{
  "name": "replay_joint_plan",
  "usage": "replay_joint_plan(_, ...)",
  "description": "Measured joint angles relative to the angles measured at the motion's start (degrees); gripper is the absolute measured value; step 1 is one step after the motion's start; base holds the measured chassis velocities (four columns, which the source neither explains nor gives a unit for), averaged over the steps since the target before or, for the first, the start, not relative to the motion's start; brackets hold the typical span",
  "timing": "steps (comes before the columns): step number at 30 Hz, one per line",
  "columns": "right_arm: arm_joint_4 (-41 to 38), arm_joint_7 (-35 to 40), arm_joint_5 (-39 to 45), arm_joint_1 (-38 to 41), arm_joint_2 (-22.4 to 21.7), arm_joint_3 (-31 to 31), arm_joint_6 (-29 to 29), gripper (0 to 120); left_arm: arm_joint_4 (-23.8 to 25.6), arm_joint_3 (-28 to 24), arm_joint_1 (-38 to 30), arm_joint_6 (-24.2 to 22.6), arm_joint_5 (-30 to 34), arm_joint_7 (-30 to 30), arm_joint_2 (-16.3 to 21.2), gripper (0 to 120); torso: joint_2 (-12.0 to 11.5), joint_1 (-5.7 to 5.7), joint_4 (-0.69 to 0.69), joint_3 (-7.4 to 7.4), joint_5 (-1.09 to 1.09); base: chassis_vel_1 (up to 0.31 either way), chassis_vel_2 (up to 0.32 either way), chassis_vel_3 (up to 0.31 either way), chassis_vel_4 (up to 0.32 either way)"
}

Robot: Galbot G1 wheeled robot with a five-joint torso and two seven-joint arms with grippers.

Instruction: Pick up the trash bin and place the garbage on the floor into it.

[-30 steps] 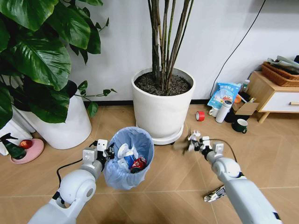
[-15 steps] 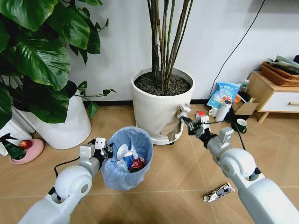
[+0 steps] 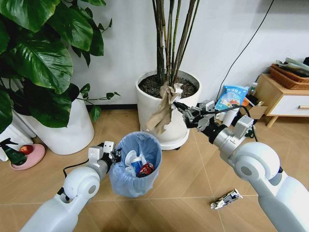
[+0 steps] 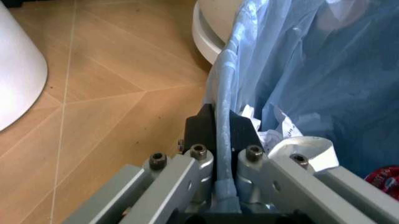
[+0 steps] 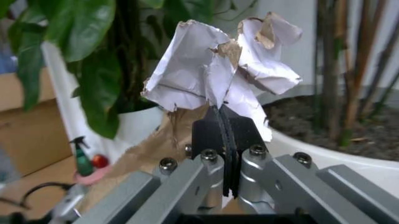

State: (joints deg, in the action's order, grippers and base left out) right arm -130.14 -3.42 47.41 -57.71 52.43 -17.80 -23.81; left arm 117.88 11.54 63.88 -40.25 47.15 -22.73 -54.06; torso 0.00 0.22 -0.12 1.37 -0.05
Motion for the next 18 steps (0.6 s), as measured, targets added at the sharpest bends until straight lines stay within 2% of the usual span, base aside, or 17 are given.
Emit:
replay_joint_plan(7, 0.1, -2.48, -3.17, -2.4, 0.38, 3.13, -0.11, 0, -0.3, -0.77, -1.4, -0.25, 0.87, 0.05, 0.41, 0, 0.0, 0.0, -0.01, 0.0, 0.0, 0.0, 0.0, 0.0, 0.0)
replay_joint_plan(12, 1.84, -3.61, -6.77, -1.65, 0.28, 8.07, 0.09, 0, -0.41, -1.73, -2.69, -0.4, 1.65, -0.27, 0.24, 0, 0.0, 0.0, -0.01, 0.0, 0.0, 0.0, 0.0, 0.0, 0.0)
replay_joint_plan(14, 3.72, -5.1, -10.93, -0.69, 0.3, 10.49, 0.28, 0, -0.31, -2.03, -3.18, -0.48, 2.12, -0.64, 0.02, 0, 0.0, 0.0, -0.01, 0.0, 0.01, 0.0, 0.0, 0.0, 0.0)
replay_joint_plan(18, 5.32, -7.67, -14.88, -0.25, 0.3, 11.45, 0.91, 8, -0.19, -1.99, -3.22, -0.5, 2.18, -0.72, -0.15, 0, -0.01, 0.0, 0.0, 0.0, 0.0, 0.0, 0.0, 0.0, 0.0)
